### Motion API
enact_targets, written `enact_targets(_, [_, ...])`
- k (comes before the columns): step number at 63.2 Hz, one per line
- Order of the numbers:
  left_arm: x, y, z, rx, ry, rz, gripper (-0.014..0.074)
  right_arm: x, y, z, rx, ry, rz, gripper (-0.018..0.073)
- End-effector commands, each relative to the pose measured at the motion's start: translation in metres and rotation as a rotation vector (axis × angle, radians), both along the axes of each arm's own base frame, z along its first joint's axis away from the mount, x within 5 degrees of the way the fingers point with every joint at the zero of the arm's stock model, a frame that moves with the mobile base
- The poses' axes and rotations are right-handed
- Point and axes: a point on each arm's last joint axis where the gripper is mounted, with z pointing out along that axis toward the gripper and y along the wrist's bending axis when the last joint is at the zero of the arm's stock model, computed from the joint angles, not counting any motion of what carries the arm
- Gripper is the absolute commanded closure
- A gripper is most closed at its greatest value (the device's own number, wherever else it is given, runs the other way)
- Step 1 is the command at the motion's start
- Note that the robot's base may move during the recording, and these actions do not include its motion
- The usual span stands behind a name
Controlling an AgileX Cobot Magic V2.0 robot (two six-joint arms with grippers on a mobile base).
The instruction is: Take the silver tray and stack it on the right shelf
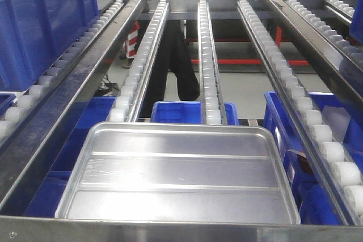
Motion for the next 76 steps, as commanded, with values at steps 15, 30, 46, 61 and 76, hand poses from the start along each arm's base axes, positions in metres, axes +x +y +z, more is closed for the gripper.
enact_targets(15, [-0.001, 0.001, 0.003, -0.007, -0.087, 0.006, 0.0690, -0.004, 0.000, 0.015, -0.021, -0.128, -0.002, 0.0503])
enact_targets(30, [-0.001, 0.001, 0.004, -0.010, -0.092, 0.006, 0.0690, -0.004, 0.000, 0.015, -0.021, -0.128, -0.002, 0.0503])
enact_targets(46, [-0.003, 0.002, 0.015, -0.024, -0.220, 0.015, 0.0689, -0.004, 0.000, 0.016, -0.021, -0.129, -0.002, 0.0503])
enact_targets(61, [-0.010, 0.002, 0.065, -0.045, -0.264, 0.007, 0.0689, -0.007, 0.000, 0.031, -0.009, -0.274, 0.000, 0.0503])
enact_targets(76, [-0.008, -0.003, 0.169, -0.048, -0.021, -0.047, 0.0689, -0.019, 0.001, 0.093, 0.005, -0.386, 0.004, 0.0503])
